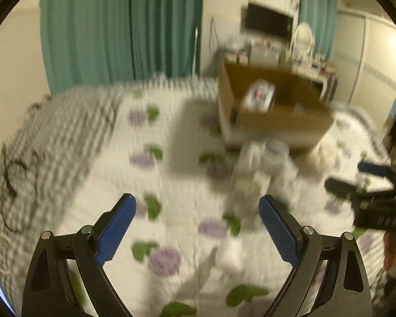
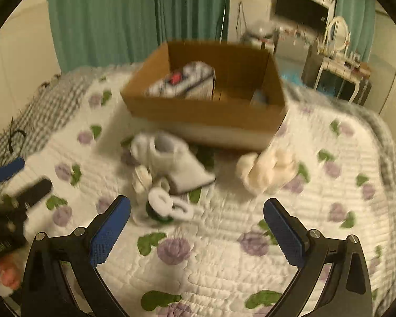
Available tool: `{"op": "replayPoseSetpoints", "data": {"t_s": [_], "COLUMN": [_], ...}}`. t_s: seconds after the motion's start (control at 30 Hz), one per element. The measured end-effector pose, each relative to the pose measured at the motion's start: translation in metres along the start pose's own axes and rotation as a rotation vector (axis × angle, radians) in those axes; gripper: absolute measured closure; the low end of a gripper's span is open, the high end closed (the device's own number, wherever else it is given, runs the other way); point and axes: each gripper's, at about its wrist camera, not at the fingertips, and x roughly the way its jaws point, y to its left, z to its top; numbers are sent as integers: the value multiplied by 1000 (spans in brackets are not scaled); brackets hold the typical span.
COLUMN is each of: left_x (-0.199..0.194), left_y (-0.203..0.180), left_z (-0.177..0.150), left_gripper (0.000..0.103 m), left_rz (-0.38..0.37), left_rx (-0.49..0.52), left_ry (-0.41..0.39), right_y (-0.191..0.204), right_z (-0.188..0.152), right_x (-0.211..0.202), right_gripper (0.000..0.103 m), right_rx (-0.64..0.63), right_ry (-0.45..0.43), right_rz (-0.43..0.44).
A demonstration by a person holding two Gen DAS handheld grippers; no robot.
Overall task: Organize soft objects
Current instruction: 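Grasp the white tube sock with left tool while right grasps white ring item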
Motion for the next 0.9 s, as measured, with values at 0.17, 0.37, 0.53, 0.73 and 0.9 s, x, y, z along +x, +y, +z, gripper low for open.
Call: {"op": "replayPoseSetpoints", "data": {"t_s": [0.17, 0.37, 0.53, 0.73, 0.9], "left_x": [32, 47, 59, 57, 52], "left_y": [-7, -24, -26, -24, -19], "left_z": [-31, -47, -53, -47, -34], "left_gripper": [9, 13, 34, 70, 74], "left_rz": [-17, -44, -60, -78, -80], "left_rx": [14, 69, 78, 79, 67], "left_ry": [144, 233, 299, 301, 268], "right_y": [4, 4, 6, 8, 15], "right_z": [-13, -19, -21, -22, -22], "right_x": [30, 42, 46, 47, 56], "right_gripper": [8, 15, 20, 20, 20], "right_rx": [-35, -36, -39, -38, -54], "right_ry": [59, 100, 121, 126, 146], "right_rz": [4, 39, 51, 70, 84]}}
